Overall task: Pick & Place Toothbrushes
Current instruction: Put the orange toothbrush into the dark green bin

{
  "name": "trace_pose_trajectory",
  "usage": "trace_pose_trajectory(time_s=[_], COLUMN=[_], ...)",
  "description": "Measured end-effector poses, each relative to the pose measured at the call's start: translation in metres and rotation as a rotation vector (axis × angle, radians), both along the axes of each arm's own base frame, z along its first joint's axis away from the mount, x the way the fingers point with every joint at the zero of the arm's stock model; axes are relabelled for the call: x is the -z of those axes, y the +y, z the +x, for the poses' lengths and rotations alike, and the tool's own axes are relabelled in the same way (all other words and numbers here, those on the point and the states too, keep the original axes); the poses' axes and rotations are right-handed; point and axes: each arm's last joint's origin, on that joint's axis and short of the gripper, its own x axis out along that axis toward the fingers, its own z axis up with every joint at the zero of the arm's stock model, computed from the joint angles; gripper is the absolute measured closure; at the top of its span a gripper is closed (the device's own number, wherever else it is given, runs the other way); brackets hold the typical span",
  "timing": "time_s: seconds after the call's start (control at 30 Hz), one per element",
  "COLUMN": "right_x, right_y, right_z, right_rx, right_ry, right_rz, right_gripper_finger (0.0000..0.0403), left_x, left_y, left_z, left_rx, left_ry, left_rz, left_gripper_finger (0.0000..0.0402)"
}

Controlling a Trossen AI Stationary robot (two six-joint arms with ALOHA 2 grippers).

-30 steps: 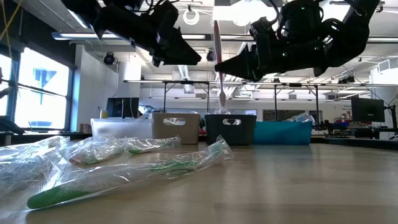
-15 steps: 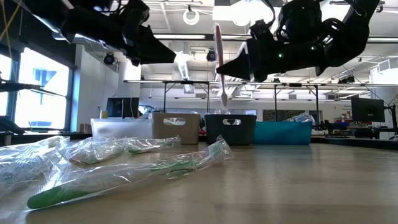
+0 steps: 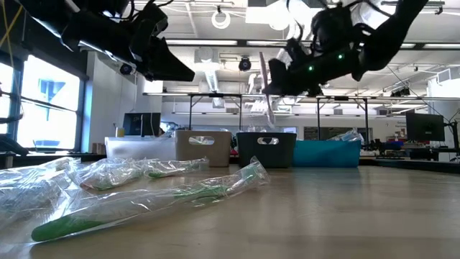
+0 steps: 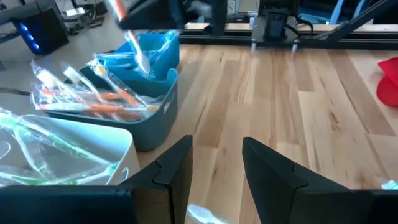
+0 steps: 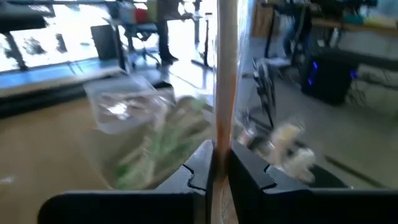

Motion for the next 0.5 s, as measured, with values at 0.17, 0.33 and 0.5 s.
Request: trace_pose_trajectory(time_s=[0.17,0.33,0.5], right_x=[0.006,0.01,0.023], right_y=[-0.02,-0.031,-0.037], right_z=[-0.008,-0.013,-0.013], right_rx=[0.086,0.087,0.092], right_ry=[0.032,0.022,0.035], right_rz=[0.092,0.143,0.204], right_gripper_finger=[0.0372,0.0372,0.0372], left_x=[0.0,-0.001,-0.001], left_y=[0.0,0.0,0.0], left_z=[0.0,0.0,0.0], left_rx=[0.0,0.0,0.0], left_ry=[-0.001,-0.005,-0.008], left_rz=[0.002,0.002,0.002], left_gripper_finger=[0.0265,0.0265,0.0265])
